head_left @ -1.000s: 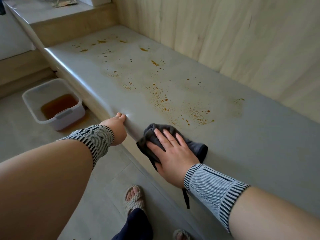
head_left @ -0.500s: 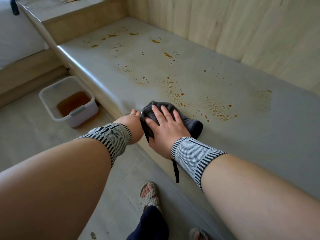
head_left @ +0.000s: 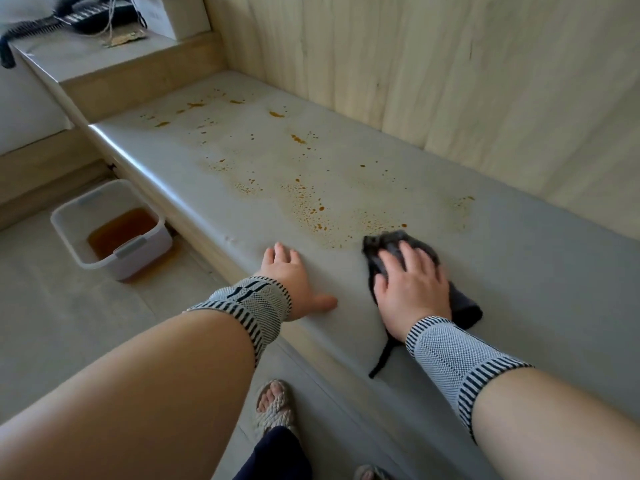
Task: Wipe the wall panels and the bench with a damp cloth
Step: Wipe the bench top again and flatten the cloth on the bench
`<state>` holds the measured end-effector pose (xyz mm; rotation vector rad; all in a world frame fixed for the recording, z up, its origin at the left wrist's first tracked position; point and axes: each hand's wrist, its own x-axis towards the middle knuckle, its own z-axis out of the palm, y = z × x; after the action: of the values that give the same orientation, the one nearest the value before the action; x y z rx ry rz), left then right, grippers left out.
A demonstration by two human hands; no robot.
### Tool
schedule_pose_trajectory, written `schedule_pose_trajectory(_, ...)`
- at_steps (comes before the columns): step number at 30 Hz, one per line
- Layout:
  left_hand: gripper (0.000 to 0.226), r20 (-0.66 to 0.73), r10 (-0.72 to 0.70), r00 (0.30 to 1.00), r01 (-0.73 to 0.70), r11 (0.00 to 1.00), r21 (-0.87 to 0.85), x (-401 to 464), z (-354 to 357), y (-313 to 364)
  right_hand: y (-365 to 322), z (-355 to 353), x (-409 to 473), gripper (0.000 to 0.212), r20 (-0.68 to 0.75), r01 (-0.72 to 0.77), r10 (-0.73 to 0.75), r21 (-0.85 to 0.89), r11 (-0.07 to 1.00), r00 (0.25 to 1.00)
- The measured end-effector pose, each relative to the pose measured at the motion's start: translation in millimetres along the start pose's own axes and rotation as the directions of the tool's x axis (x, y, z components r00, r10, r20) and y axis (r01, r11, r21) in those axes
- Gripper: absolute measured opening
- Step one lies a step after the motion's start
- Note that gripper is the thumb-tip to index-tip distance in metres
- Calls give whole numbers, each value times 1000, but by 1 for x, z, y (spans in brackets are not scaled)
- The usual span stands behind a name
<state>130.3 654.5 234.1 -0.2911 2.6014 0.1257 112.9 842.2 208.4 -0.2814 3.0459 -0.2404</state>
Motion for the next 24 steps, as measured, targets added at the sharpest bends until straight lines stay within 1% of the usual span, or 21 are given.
schedule_pose_trajectory(1,123,4,-7,1000,7,1000,-6,2,2,0,-1,0,1,47,-24,-85,85,12,996,996)
schedule_pose_trajectory(2,126,1,-9,1000,9,1000,-6,4,3,-1,-5,-2,1,47,-34,-116,116,21,993,993)
schedule_pose_trajectory(3,127,-2,-5,1000,5,1000,-2,8,4,-2,-11,-3,0,47,-28,-80,81,21,997,996)
schedule_pose_trajectory(4,129,-2,-1,1000,1,1000,7,11,5,-2,-17,-1,-1,48,-9,20,-19,20,1000,1000)
schedule_pose_trajectory(5,130,2,1,1000,-1,1000,21,14,4,-2,-21,2,-5,47,3,173,-173,18,985,985)
schedule_pose_trajectory(6,132,11,0,1000,-1,999,39,16,4,-1,-23,4,-10,47,-1,336,-336,12,942,942)
schedule_pose_trajectory(8,133,21,-11,1000,10,998,66,18,4,1,-11,4,-10,51,29,484,-485,43,874,874)
schedule_pose_trajectory(9,131,19,-16,1000,14,998,68,17,4,2,0,2,-7,52,20,496,-496,22,868,868)
schedule_pose_trajectory(10,130,16,-19,1000,18,998,62,16,5,2,12,0,-2,51,22,461,-460,0,888,887)
schedule_pose_trajectory(11,128,17,-21,1000,20,999,50,15,5,2,24,-3,3,48,3,377,-377,-13,926,926)
schedule_pose_trajectory(13,127,23,-23,999,22,999,42,12,5,2,40,-11,10,47,-5,65,-65,17,998,998)
schedule_pose_trajectory(14,127,25,-22,999,21,999,50,12,4,2,41,-13,11,47,-25,-70,71,39,997,997)
schedule_pose_trajectory(15,127,26,-23,999,22,998,58,13,4,3,35,-14,8,47,-49,-136,137,38,990,989)
schedule_pose_trajectory(16,127,29,-28,999,26,998,59,13,4,3,24,-12,2,47,-65,-125,126,26,992,990)
schedule_pose_trajectory(17,127,31,-34,999,32,998,52,15,3,4,12,-8,-3,48,-58,-37,39,36,999,998)
schedule_pose_trajectory(18,128,32,-40,999,39,998,47,15,4,4,1,-3,-9,49,-38,101,-99,58,993,994)
schedule_pose_trajectory(20,128,24,-48,999,47,998,42,15,4,5,-5,5,-13,52,7,373,-374,54,926,927)
schedule_pose_trajectory(21,128,22,-48,999,47,998,40,15,4,5,0,4,-11,52,7,430,-430,36,902,903)
schedule_pose_trajectory(22,127,24,-47,999,46,998,43,13,4,5,8,2,-6,52,-13,431,-431,2,902,902)
schedule_pose_trajectory(23,127,31,-45,999,44,998,46,12,4,6,18,-1,-2,51,-16,370,-370,-6,929,929)
schedule_pose_trajectory(24,127,40,-44,998,42,998,46,12,3,6,28,-5,2,49,-41,255,-255,-13,967,966)
